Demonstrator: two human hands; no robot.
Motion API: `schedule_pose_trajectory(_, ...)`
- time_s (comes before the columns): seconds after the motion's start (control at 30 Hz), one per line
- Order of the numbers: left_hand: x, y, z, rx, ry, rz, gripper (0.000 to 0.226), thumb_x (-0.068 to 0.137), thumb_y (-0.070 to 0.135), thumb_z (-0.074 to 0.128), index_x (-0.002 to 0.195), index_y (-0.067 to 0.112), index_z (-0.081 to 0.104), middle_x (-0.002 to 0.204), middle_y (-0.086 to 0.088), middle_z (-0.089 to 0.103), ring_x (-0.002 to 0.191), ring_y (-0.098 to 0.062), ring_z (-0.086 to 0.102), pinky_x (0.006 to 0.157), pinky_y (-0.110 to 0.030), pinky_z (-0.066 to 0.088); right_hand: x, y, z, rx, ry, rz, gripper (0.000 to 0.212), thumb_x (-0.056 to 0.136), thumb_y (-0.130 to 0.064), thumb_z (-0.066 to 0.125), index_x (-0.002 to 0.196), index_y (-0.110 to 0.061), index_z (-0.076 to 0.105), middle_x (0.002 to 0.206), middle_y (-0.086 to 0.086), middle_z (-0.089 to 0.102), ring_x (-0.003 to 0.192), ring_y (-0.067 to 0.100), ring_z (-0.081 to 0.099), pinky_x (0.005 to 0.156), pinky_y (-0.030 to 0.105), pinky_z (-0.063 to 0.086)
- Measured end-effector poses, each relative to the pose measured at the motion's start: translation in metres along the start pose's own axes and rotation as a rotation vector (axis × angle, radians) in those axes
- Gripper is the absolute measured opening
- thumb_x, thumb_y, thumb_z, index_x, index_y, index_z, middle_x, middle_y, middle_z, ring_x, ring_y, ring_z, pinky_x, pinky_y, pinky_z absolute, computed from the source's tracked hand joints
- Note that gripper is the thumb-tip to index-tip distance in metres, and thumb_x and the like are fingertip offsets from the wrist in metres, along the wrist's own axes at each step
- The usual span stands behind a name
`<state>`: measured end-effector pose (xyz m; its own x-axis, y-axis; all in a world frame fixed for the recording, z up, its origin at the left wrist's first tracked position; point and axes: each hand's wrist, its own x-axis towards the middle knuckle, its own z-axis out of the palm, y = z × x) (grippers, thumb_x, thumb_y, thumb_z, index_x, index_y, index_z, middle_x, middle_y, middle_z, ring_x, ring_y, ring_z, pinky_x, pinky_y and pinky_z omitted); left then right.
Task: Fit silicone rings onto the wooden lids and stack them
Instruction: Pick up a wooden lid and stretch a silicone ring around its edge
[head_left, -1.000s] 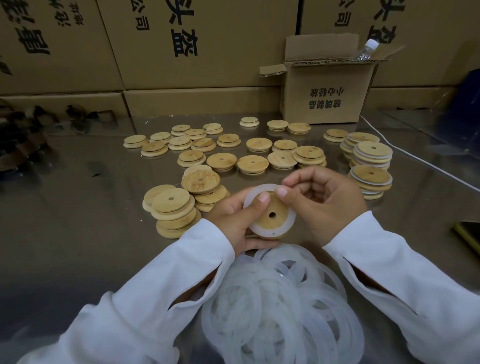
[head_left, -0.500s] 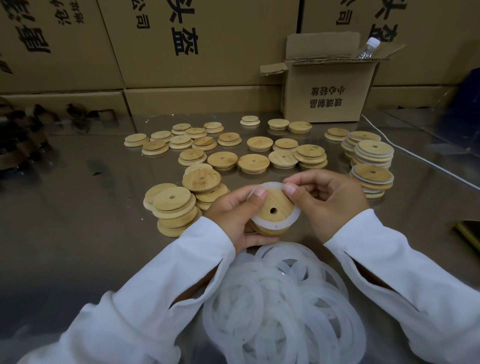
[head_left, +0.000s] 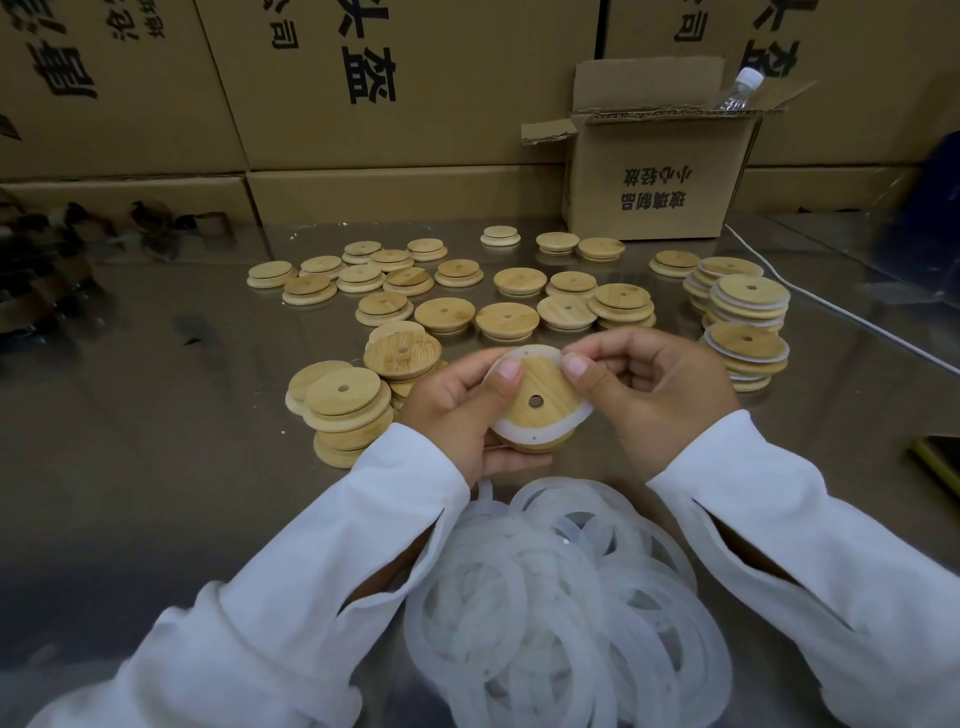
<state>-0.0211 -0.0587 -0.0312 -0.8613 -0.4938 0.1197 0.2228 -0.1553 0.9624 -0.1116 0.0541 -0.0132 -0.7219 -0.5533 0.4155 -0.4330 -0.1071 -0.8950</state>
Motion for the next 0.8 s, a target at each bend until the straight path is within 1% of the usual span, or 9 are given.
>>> schedule_pose_trajectory(0.07, 0.000, -0.001, 0.000, 0.014, 0.013, 0.004, 0.022, 0.075, 0.032, 0.056, 0.091, 0.022, 0.068, 0.079, -0.003, 0.072, 0.075, -0.020, 0.070, 0.055, -0.033, 0.056, -0.002, -0.001, -0.001, -0.019, 0.004, 0.005, 0.020, 0.077, -0.010, 0.069, 0.072, -0.029, 0.063, 0.067, -0.003, 0.063, 0.062, 0.006, 0.056, 0.060, 0.013, 0.048)
schedule_pose_trajectory(0.13, 0.000, -0.001, 0.001, 0.022, 0.044, 0.009, 0.016, 0.084, 0.027, 0.054, 0.091, 0.022, 0.068, 0.078, -0.002, 0.072, 0.075, -0.019, 0.070, 0.056, -0.032, 0.056, -0.005, 0.000, 0.001, -0.077, 0.012, 0.018, 0.021, 0.076, -0.012, 0.070, 0.077, -0.030, 0.060, 0.067, -0.005, 0.061, 0.062, 0.008, 0.056, 0.061, 0.015, 0.048)
schedule_pose_trajectory(0.23, 0.002, -0.002, 0.002, -0.046, 0.094, -0.023, 0.016, 0.089, 0.022, 0.051, 0.090, 0.020, 0.067, 0.085, -0.007, 0.070, 0.078, -0.023, 0.069, 0.056, -0.033, 0.057, -0.007, 0.003, 0.004, -0.121, 0.049, 0.070, 0.022, 0.075, -0.015, 0.070, 0.077, -0.030, 0.055, 0.068, -0.008, 0.058, 0.063, 0.007, 0.054, 0.058, 0.017, 0.046)
schedule_pose_trajectory(0.3, 0.002, -0.001, 0.003, -0.103, 0.114, -0.037, 0.016, 0.089, 0.021, 0.051, 0.089, 0.020, 0.067, 0.088, -0.008, 0.068, 0.075, -0.022, 0.069, 0.056, -0.034, 0.057, -0.007, 0.005, 0.006, -0.140, 0.064, 0.098, 0.020, 0.076, -0.015, 0.069, 0.074, -0.029, 0.055, 0.069, -0.008, 0.058, 0.065, 0.008, 0.055, 0.061, 0.018, 0.044)
schedule_pose_trajectory(0.37, 0.003, -0.001, 0.003, -0.137, 0.115, -0.037, 0.015, 0.088, 0.021, 0.052, 0.088, 0.019, 0.067, 0.089, -0.008, 0.067, 0.075, -0.021, 0.069, 0.056, -0.035, 0.057, -0.007, 0.007, 0.006, -0.141, 0.080, 0.119, 0.019, 0.077, -0.015, 0.068, 0.071, -0.028, 0.056, 0.069, -0.006, 0.060, 0.068, 0.012, 0.059, 0.064, 0.022, 0.047)
schedule_pose_trajectory(0.43, 0.003, -0.002, 0.003, -0.134, 0.099, -0.041, 0.015, 0.086, 0.023, 0.053, 0.091, 0.018, 0.065, 0.092, -0.009, 0.066, 0.080, -0.023, 0.068, 0.057, -0.035, 0.058, -0.005, 0.007, 0.006, -0.138, 0.096, 0.136, 0.019, 0.077, -0.015, 0.068, 0.067, -0.027, 0.057, 0.069, -0.004, 0.062, 0.072, 0.016, 0.062, 0.068, 0.026, 0.050)
schedule_pose_trajectory(0.53, 0.004, -0.003, 0.000, -0.093, 0.082, -0.036, 0.021, 0.079, 0.024, 0.056, 0.096, 0.013, 0.064, 0.090, -0.010, 0.069, 0.083, -0.024, 0.068, 0.061, -0.034, 0.058, -0.004, 0.007, 0.005, -0.124, 0.099, 0.163, 0.018, 0.077, -0.015, 0.068, 0.065, -0.026, 0.059, 0.069, -0.001, 0.065, 0.074, 0.019, 0.064, 0.070, 0.028, 0.051)
schedule_pose_trajectory(0.63, 0.006, -0.004, -0.005, -0.037, 0.089, 0.010, 0.020, 0.075, 0.023, 0.058, 0.092, 0.013, 0.065, 0.079, -0.004, 0.073, 0.079, -0.019, 0.070, 0.063, -0.029, 0.057, -0.003, 0.006, 0.003, -0.083, 0.085, 0.210, 0.017, 0.074, -0.014, 0.070, 0.063, -0.025, 0.063, 0.072, 0.001, 0.068, 0.075, 0.018, 0.065, 0.071, 0.026, 0.050)
schedule_pose_trajectory(0.8, 0.008, -0.002, -0.009, -0.036, 0.077, 0.061, 0.029, 0.067, 0.025, 0.059, 0.093, 0.014, 0.065, 0.079, -0.002, 0.074, 0.080, -0.016, 0.070, 0.063, -0.025, 0.056, 0.001, 0.000, -0.001, -0.050, 0.055, 0.246, 0.019, 0.073, -0.014, 0.072, 0.058, -0.025, 0.066, 0.061, -0.006, 0.069, 0.069, 0.011, 0.065, 0.069, 0.019, 0.048)
